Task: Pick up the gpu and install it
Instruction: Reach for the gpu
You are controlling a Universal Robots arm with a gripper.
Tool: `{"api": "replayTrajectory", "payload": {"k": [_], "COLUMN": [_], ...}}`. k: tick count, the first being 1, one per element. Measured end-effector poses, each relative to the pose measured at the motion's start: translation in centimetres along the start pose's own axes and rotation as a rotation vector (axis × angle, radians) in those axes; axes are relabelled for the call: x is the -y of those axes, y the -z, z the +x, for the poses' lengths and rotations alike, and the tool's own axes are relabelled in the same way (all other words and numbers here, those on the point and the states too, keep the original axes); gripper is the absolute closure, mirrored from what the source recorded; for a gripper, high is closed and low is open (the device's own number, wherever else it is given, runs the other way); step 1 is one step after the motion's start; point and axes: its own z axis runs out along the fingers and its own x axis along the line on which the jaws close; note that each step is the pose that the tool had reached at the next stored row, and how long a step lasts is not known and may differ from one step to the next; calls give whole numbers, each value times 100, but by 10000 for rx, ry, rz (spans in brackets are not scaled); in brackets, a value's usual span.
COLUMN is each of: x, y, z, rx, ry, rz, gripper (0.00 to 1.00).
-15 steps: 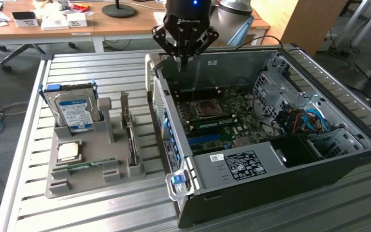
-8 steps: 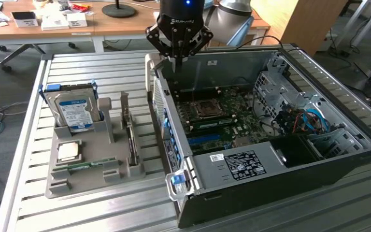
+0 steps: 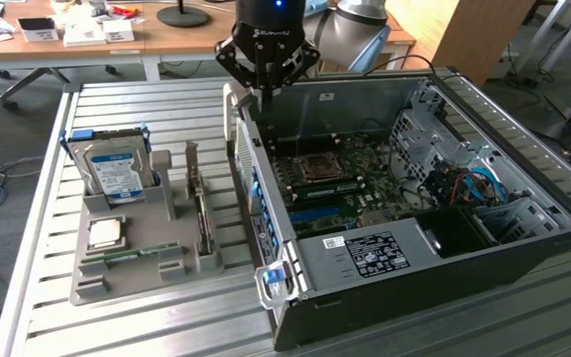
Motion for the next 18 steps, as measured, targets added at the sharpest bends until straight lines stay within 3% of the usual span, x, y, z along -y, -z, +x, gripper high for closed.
{"api": "replayTrajectory", "payload": {"k": [18], "x": [12], "y": [4], "z": [161], "rx": [0], "ry": [1], "rz": [0], "gripper": [89]}}
